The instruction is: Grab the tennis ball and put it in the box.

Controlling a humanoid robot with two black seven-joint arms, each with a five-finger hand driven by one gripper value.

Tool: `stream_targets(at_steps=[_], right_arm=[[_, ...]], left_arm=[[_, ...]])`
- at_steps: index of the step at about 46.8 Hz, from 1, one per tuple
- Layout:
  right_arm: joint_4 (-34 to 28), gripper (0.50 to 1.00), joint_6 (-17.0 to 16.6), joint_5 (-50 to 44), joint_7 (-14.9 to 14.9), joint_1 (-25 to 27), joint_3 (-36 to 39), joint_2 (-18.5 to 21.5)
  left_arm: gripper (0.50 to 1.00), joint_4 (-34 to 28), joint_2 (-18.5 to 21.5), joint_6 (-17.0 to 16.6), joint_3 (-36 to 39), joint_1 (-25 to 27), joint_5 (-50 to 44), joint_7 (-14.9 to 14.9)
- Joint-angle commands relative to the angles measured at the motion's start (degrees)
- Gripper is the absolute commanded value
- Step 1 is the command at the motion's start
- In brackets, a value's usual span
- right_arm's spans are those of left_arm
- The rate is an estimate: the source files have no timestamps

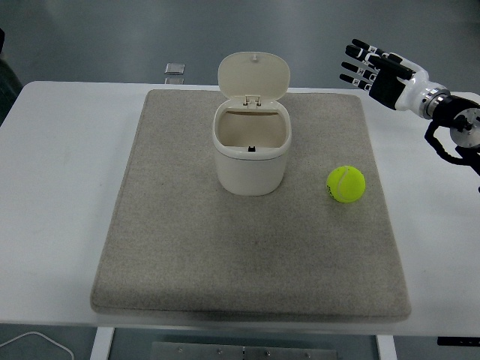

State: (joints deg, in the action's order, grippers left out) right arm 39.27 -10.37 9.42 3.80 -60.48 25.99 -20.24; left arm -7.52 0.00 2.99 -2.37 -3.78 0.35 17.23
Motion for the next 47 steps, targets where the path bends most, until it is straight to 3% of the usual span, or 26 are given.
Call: stream_targets(at_steps=[1,22,33,47], right_arm=[[0.0,0.934,0.0,0.1,0.0,0.2,0.1,0.0],[-0.1,0.934,0.7,-0.1,-0.4,-0.3,-0.1,-0.1],[-0.1,0.934,3.0,-1.0,-0.6,0.0,-0.4,0.1],[0.0,0.934,2.2,-1.2,-0.7,-0.4,-0.6,-0.2]], left_arm=[[0.992,0.0,0.0,0.0,0.0,0.0,0.0,0.0],[0.992,0.0,0.0,0.0,0.2,0.6,0.0,0.0],[0.992,-0.1,0.0,0.0,0.0,0.6,0.0,0.0],[0.990,0.0,0.0,0.0,0.0,0.6,0.0,0.0]])
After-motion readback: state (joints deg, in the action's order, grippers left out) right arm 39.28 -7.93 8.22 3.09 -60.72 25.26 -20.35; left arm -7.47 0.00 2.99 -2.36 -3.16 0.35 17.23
